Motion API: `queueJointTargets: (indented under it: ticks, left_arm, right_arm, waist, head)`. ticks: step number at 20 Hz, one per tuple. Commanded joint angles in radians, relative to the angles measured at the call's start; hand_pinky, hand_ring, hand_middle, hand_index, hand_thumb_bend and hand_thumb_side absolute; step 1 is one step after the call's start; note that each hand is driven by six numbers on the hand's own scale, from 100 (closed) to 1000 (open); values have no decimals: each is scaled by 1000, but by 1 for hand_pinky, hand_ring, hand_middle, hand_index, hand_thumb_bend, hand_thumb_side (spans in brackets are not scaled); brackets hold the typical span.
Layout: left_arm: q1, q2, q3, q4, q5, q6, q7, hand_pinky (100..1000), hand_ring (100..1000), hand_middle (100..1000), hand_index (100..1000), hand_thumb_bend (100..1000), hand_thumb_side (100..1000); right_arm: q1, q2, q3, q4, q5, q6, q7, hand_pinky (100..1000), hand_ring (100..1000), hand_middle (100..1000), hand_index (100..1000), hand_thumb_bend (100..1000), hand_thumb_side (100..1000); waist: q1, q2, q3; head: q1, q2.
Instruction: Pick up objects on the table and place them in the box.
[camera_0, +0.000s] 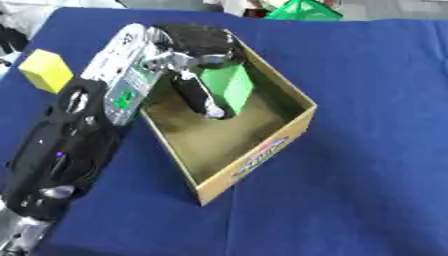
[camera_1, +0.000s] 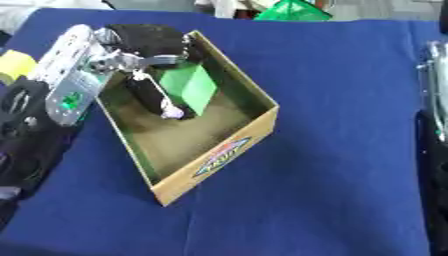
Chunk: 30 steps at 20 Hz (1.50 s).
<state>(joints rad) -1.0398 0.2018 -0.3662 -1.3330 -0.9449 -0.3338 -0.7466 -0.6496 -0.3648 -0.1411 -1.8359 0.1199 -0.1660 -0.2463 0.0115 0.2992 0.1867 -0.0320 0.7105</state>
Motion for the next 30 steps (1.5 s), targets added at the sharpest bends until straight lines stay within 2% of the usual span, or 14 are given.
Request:
queueJointTargets:
  ticks: [1,2,5,6,8,10,17,23,30]
  left_arm:
    - [-15,3,4,-5,-7,-4,-2,734,781,752,881,491,484]
    - [-5,3,8,7,-10,3,-4,775,825,795,917,638,660]
    - [10,0,8,25,-32,28,11,822,855,817,935,781,708]
    - [12,1,8,27,-40,31,16,832,862,822,937,786,705]
    - [14,3,9,26,-57,32,23,857,879,836,948,858,715]
    - [17,5,13,19,-66,29,30,859,881,834,949,858,720]
    - [30,53,57,-76,-2,41,89,826,854,794,926,733,742]
    - [62,176,154,-184,67,109,130,829,855,790,925,716,742]
    - [123,359,245,-151,117,189,150,833,856,789,923,734,729]
  right_arm:
    - [-9,-11,-4,-23,-6,2,-1,812,839,643,843,262,1000]
    - [-7,-10,-5,-24,-6,3,-1,812,839,642,843,250,1000]
    - [-3,-8,-6,-26,-6,4,-3,812,838,642,843,250,1000]
    - [-2,-7,-6,-27,-6,4,-3,812,838,642,843,250,1000]
    - [-1,-7,-7,-28,-6,5,-3,812,838,642,844,250,1000]
    - [0,-6,-7,-28,-6,5,-3,812,838,642,844,250,1000]
    - [4,-8,-10,-30,-3,6,-7,812,838,643,844,252,1000]
    - [12,-18,-17,-31,1,7,-14,812,838,643,844,251,1000]
    - [12,-28,-22,-28,6,8,-21,812,838,642,844,251,1000]
  waist:
    - [1,-23,0]
    - [2,-24,1]
    - [2,-27,2]
    - [2,-28,3]
    - [2,-29,5]
    - [1,-30,6]
    - [2,-35,12]
    - [7,-36,26]
    - [5,-33,34]
  head:
    - [2,-11]
    - [-1,-13]
    - [-6,-13]
    - [-5,-13]
    - [-5,-14]
    - [-5,-14]
    - [-13,-10]
    - [-42,-1]
    - [-55,-3]
